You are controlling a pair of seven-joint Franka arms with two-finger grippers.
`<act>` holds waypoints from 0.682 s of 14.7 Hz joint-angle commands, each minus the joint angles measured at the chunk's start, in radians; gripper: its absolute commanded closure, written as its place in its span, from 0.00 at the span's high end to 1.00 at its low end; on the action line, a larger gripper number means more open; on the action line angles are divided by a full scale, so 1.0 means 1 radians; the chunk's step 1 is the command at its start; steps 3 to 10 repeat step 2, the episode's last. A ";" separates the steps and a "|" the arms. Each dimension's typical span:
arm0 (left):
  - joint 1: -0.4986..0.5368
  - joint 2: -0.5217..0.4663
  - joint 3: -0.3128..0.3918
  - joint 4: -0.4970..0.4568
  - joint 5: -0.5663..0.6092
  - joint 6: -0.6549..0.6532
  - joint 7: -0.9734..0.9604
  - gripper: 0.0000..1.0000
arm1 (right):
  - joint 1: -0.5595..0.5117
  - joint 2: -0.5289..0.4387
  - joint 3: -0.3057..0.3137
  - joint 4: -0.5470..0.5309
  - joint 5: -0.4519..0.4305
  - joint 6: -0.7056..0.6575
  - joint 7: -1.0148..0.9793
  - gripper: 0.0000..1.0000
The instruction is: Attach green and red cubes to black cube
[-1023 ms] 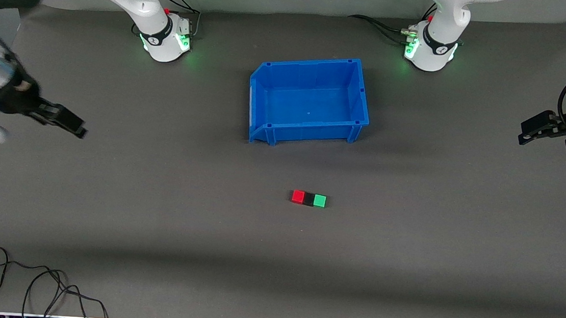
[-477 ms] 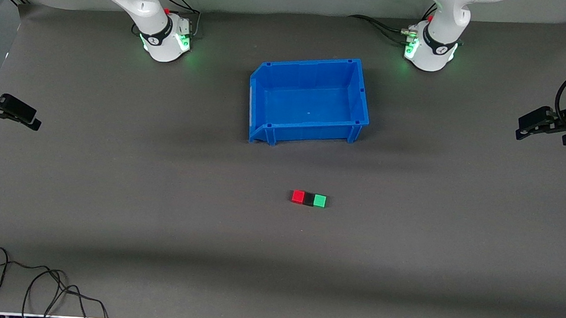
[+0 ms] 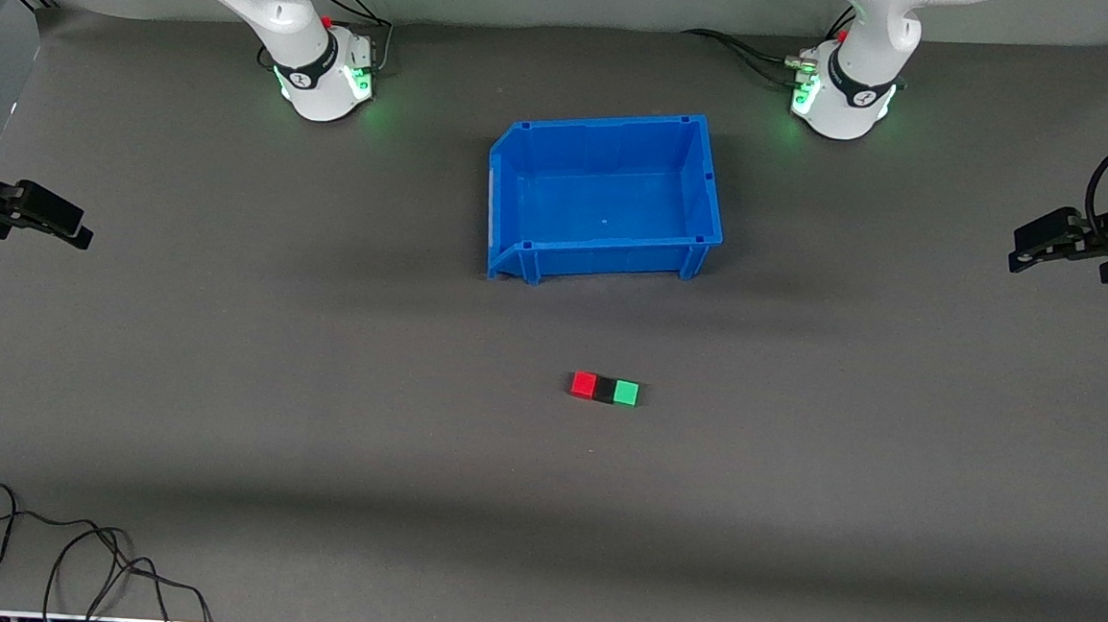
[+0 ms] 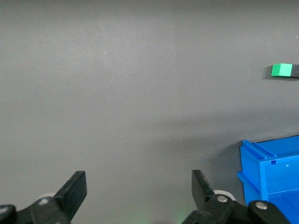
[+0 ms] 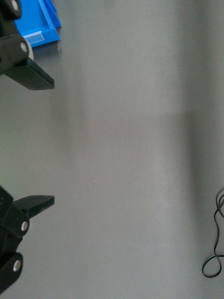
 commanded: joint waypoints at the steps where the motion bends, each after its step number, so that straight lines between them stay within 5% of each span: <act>1: -0.005 -0.012 -0.002 0.007 0.010 -0.018 0.015 1.00 | 0.005 -0.019 -0.004 -0.011 0.019 -0.009 -0.018 1.00; 10: -0.005 -0.012 -0.002 0.007 0.010 -0.018 0.015 1.00 | 0.007 -0.019 -0.002 -0.011 0.019 -0.015 -0.018 1.00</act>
